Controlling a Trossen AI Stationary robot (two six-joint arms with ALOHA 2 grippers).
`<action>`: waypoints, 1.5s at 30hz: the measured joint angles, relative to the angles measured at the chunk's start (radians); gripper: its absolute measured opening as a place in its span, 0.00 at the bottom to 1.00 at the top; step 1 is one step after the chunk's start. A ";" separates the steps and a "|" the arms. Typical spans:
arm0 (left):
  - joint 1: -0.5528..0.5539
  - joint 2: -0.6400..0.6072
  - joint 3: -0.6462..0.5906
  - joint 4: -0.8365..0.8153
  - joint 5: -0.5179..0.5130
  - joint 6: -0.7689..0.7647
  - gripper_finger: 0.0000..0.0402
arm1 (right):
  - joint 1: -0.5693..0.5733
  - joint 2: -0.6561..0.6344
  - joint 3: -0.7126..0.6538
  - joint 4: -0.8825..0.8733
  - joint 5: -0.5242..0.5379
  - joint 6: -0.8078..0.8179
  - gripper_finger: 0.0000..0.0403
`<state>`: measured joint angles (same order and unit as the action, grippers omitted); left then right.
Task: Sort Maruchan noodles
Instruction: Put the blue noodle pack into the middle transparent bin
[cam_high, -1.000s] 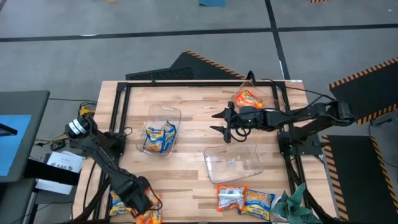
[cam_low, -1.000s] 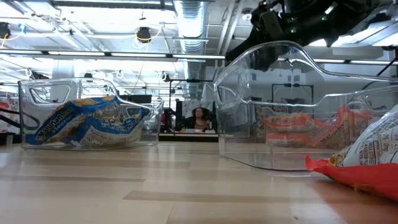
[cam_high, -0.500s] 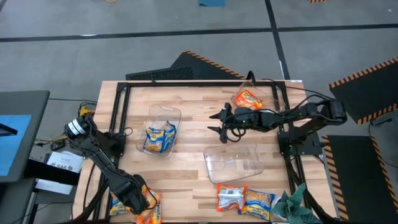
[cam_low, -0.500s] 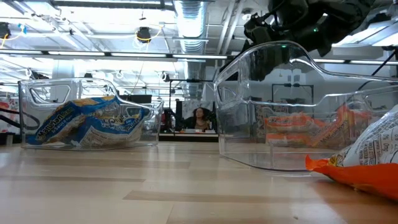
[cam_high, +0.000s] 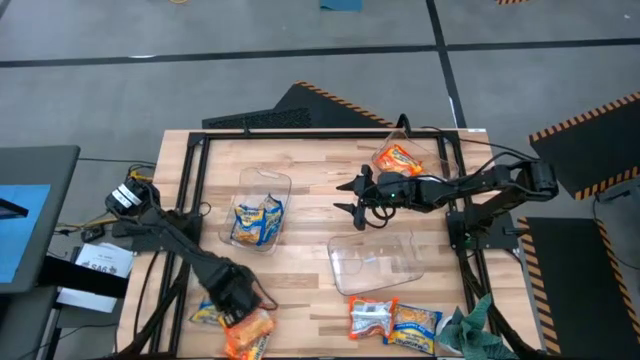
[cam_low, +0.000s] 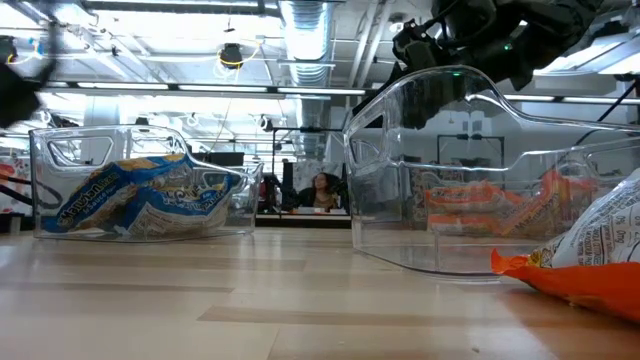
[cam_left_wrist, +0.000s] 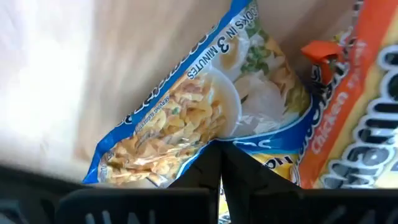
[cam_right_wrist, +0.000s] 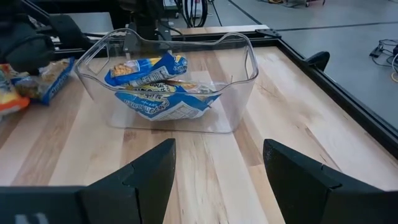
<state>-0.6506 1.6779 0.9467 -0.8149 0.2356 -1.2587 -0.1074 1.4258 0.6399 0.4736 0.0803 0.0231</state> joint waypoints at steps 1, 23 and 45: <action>0.024 0.000 0.000 -0.002 -0.014 0.040 0.00 | 0.000 0.000 0.000 0.000 0.000 -0.002 0.66; 0.244 0.017 0.158 0.093 -0.353 0.644 0.00 | 0.000 -0.001 0.000 -0.001 0.000 -0.006 0.66; 0.025 -0.025 0.221 -0.076 -0.575 0.404 0.14 | 0.000 -0.001 0.000 0.000 -0.001 -0.022 0.66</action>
<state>-0.6259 1.6527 1.1679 -0.8906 -0.3389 -0.8548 -0.1074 1.4246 0.6399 0.4732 0.0795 0.0008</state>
